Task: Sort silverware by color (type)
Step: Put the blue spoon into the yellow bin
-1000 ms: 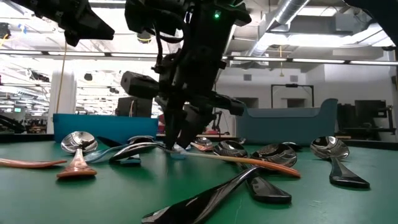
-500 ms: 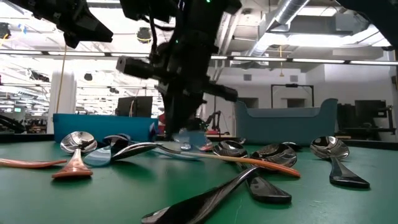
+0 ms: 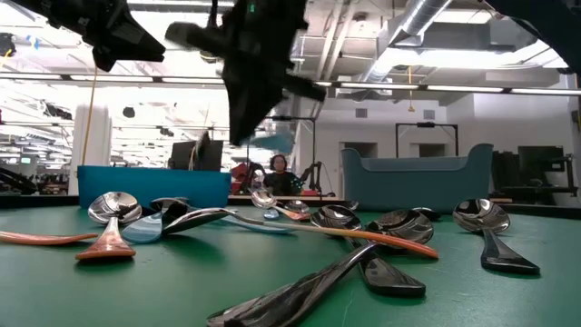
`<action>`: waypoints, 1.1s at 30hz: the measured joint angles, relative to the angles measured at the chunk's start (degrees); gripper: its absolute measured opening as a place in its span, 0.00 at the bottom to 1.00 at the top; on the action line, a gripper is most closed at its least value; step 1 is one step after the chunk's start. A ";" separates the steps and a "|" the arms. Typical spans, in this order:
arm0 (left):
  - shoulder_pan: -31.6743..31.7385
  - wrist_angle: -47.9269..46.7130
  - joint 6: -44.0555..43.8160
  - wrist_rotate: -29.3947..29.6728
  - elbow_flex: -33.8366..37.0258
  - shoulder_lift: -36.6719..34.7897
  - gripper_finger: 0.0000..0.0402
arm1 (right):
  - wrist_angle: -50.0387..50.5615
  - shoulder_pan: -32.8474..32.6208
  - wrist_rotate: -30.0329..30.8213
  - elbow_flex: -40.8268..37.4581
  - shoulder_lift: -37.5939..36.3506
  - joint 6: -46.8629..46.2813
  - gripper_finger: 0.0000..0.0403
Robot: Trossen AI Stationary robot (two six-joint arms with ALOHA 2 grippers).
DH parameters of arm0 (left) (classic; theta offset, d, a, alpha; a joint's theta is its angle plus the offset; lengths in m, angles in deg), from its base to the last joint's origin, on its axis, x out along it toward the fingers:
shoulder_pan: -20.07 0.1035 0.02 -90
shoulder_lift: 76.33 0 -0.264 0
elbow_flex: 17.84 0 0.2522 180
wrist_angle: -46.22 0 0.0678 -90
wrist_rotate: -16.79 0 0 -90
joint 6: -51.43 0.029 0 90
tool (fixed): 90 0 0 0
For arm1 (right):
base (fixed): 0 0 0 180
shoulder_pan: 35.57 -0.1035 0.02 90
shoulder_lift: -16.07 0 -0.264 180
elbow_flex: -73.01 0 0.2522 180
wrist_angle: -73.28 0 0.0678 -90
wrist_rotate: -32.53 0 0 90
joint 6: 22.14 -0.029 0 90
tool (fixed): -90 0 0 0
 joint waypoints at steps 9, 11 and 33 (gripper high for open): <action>0.00 0.12 -3.07 -0.32 0.00 -0.02 0.25 | 12.58 -1.73 0.14 6.03 -4.27 -5.09 0.00; 0.00 0.30 -3.50 -0.88 0.00 -0.03 0.25 | 16.05 -2.47 1.13 6.04 -6.32 -8.78 0.00; 0.02 0.42 -3.69 -0.91 0.00 0.00 0.25 | 28.38 -21.79 16.92 5.60 -13.73 -54.33 0.00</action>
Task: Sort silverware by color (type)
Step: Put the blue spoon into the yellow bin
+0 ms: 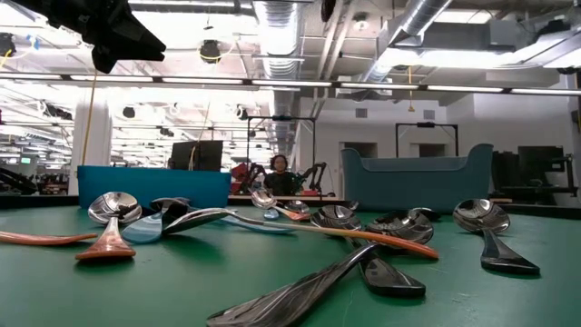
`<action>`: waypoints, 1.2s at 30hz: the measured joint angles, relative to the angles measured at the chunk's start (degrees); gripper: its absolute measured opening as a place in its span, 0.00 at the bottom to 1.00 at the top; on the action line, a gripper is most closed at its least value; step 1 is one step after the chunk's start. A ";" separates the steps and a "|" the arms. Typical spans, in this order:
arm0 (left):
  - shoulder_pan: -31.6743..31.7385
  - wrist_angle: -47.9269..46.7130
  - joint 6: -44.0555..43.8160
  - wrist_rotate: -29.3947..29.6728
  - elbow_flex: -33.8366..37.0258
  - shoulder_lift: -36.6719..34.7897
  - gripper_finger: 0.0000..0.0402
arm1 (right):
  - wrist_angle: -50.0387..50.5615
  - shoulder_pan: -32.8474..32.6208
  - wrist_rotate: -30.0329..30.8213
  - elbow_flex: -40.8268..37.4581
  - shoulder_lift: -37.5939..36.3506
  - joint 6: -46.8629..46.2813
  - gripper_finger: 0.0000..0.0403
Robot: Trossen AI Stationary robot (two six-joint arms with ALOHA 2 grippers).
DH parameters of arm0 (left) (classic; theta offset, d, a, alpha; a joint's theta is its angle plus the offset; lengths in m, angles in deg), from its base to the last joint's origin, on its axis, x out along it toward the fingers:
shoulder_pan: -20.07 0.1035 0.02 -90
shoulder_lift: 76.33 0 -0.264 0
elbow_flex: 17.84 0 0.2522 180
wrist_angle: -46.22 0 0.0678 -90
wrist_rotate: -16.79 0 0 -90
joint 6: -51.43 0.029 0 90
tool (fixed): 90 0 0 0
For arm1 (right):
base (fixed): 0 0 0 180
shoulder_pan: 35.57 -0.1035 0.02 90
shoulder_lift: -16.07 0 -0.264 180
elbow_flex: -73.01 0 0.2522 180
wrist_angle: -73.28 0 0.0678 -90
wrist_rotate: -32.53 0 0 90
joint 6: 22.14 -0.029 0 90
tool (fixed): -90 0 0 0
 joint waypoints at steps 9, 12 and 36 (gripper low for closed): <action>-0.03 -0.05 -1.18 -2.01 0.00 0.00 0.25 | 0.00 -6.44 -5.69 0.00 0.00 -8.36 0.00; -0.02 -0.07 -1.25 -2.02 0.00 0.00 0.25 | -0.02 -9.47 -8.50 0.00 0.00 -12.42 0.00; -0.02 -0.11 -2.28 -1.88 0.00 0.02 0.25 | 0.00 -16.07 -20.60 -5.75 -0.27 -24.50 0.00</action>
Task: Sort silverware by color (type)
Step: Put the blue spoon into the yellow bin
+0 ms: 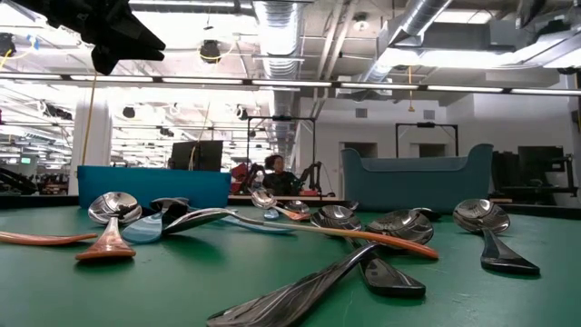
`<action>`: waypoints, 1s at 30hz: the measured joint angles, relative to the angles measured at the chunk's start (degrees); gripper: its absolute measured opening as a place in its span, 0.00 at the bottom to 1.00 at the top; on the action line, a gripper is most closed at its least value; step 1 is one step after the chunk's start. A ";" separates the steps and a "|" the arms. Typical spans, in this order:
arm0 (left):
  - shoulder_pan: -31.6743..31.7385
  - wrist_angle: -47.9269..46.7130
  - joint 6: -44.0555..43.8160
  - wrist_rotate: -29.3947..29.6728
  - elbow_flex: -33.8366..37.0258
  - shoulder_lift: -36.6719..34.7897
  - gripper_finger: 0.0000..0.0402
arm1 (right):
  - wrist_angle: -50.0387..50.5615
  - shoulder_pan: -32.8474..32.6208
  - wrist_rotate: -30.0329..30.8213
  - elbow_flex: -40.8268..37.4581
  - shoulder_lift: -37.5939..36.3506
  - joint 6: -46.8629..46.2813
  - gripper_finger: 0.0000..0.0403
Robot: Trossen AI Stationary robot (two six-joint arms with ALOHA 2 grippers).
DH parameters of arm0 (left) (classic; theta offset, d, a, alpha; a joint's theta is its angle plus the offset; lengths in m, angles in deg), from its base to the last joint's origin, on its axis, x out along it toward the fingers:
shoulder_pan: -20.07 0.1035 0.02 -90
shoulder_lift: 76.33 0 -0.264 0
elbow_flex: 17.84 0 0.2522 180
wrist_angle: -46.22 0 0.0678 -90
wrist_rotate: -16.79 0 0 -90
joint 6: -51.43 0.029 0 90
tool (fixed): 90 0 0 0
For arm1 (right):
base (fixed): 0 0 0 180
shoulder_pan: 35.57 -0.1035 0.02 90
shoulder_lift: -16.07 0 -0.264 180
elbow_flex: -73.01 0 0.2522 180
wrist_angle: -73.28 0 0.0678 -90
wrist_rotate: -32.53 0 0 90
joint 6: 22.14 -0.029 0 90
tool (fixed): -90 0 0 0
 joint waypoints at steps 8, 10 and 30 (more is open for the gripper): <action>0.00 0.02 -1.19 0.48 0.00 0.02 0.25 | -0.03 -2.49 -8.95 0.00 -0.54 -0.80 0.00; 0.00 0.04 -1.71 0.52 0.00 0.03 0.25 | 0.04 -2.77 -13.03 0.00 -0.61 -1.06 0.00; 0.02 0.09 -4.08 1.29 0.00 0.03 0.25 | 0.03 -1.98 -34.06 -13.42 -0.45 -4.28 0.00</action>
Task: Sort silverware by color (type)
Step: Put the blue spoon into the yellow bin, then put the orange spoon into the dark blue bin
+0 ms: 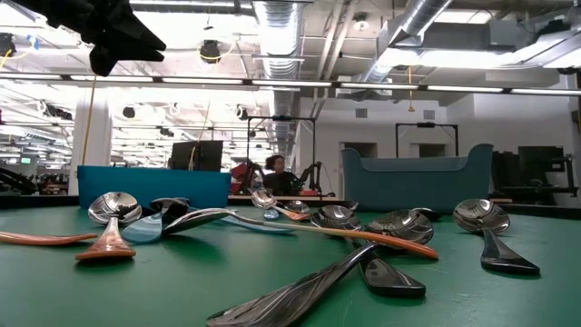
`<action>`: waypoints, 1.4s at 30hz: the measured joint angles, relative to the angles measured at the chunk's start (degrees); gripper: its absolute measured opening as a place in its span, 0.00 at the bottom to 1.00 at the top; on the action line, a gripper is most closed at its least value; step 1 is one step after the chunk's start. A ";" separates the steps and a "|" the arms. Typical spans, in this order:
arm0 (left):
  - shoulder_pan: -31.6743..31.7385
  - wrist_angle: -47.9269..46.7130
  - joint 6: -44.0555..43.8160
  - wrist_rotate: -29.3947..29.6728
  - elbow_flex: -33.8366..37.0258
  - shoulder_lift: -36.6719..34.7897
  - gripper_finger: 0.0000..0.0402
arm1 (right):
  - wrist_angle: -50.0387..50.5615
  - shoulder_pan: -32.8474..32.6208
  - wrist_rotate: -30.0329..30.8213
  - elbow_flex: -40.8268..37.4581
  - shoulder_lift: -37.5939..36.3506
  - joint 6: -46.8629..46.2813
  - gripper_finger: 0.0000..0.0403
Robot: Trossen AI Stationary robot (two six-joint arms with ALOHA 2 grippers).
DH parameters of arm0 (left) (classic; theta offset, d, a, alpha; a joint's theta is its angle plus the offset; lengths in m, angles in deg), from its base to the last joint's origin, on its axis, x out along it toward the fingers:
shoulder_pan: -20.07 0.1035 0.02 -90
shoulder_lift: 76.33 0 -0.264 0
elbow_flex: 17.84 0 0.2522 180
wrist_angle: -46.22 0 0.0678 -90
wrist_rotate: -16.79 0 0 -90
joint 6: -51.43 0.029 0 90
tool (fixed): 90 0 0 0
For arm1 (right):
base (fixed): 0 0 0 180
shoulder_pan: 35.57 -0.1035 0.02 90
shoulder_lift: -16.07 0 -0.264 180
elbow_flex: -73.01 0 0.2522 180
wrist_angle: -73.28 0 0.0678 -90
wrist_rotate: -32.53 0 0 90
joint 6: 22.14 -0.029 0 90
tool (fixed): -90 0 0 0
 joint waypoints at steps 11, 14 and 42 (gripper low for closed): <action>0.00 0.02 -1.78 1.13 0.00 0.00 0.25 | -0.10 1.35 -1.15 -6.98 0.00 -0.32 0.01; 0.00 0.02 -1.80 1.12 0.00 -0.01 0.25 | -0.07 1.28 -1.16 -7.70 0.02 -0.31 0.02; 0.00 2.27 -2.06 -7.05 0.00 -0.02 0.25 | -0.01 1.35 15.87 -3.42 0.02 4.12 0.37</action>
